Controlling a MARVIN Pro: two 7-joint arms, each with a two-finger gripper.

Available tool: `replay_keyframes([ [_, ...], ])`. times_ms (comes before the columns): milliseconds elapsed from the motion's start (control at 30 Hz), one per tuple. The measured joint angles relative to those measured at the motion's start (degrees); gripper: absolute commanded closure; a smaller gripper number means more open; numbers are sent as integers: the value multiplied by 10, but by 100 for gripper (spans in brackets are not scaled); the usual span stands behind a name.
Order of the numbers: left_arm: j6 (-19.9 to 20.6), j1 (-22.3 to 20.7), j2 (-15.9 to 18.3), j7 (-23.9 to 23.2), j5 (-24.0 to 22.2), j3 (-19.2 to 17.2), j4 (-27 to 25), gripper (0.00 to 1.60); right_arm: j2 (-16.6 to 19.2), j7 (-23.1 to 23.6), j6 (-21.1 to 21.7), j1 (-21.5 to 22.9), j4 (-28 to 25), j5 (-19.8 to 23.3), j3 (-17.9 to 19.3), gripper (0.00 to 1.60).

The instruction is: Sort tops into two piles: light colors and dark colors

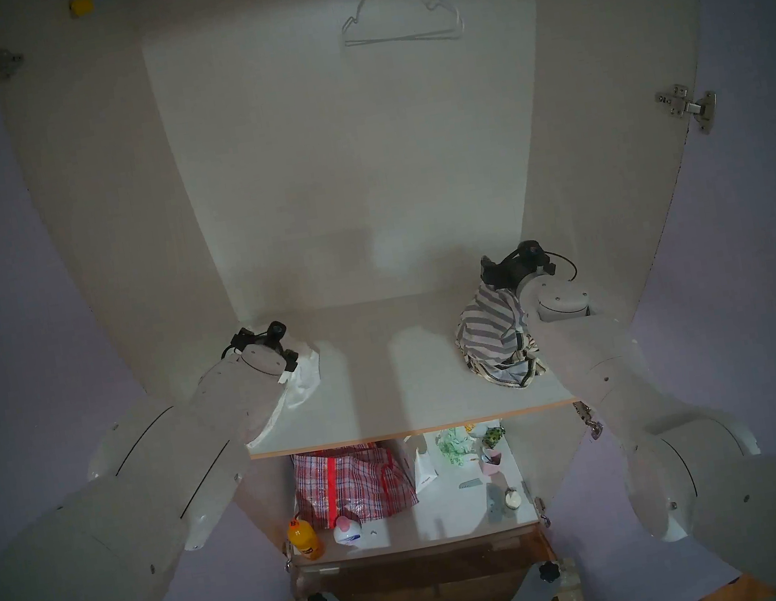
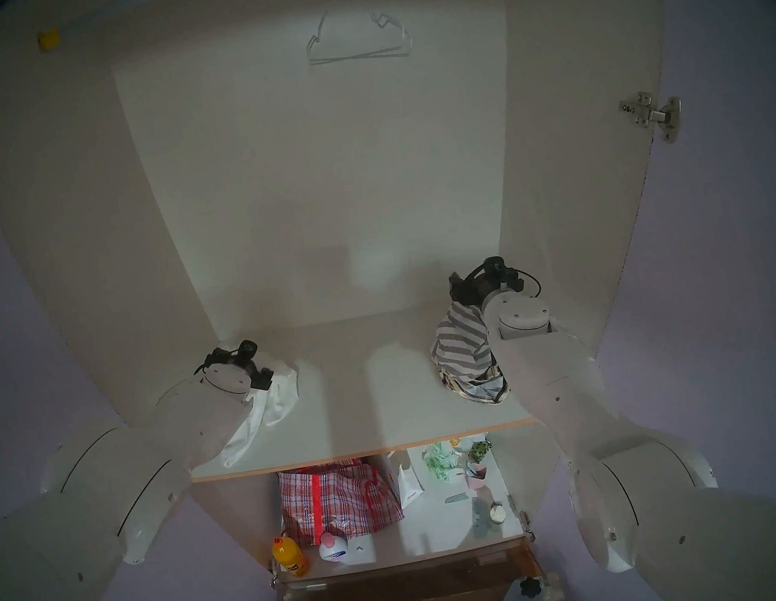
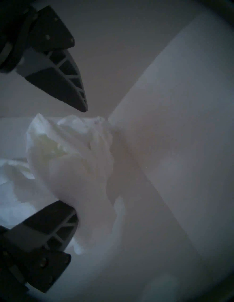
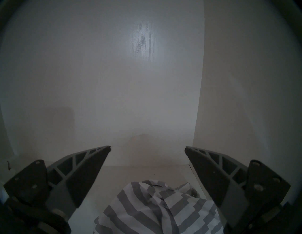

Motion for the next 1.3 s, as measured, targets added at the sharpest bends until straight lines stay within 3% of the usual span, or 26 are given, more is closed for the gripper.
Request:
replay_keyframes([
  [167,-4,-19,6,-97,25,48,-11,0,0,0,0,0,0,0,0,0],
  [367,-24,-51,49,-210,123,111,-21,0,0,0,0,0,0,0,0,0],
  [467,-41,-71,58,-261,115,98,-24,0,0,0,0,0,0,0,0,0],
  [633,-61,-76,55,-350,11,34,-32,0,0,0,0,0,0,0,0,0],
  [767,-72,-77,54,-414,-19,12,-37,0,0,0,0,0,-1,0,0,0],
  [833,-99,-77,64,-446,-7,32,-51,0,0,0,0,0,-1,0,0,0],
  [900,-127,-76,73,-470,45,61,-60,0,0,0,0,0,-1,0,0,0],
  [967,-136,-79,75,-453,87,82,-59,0,0,0,0,0,-1,0,0,0],
  [1033,-139,-79,72,-412,91,73,-58,0,0,0,0,0,-1,0,0,0],
  [1300,-121,-63,20,-239,11,-29,-41,0,0,0,-1,-1,-2,0,-2,0],
])
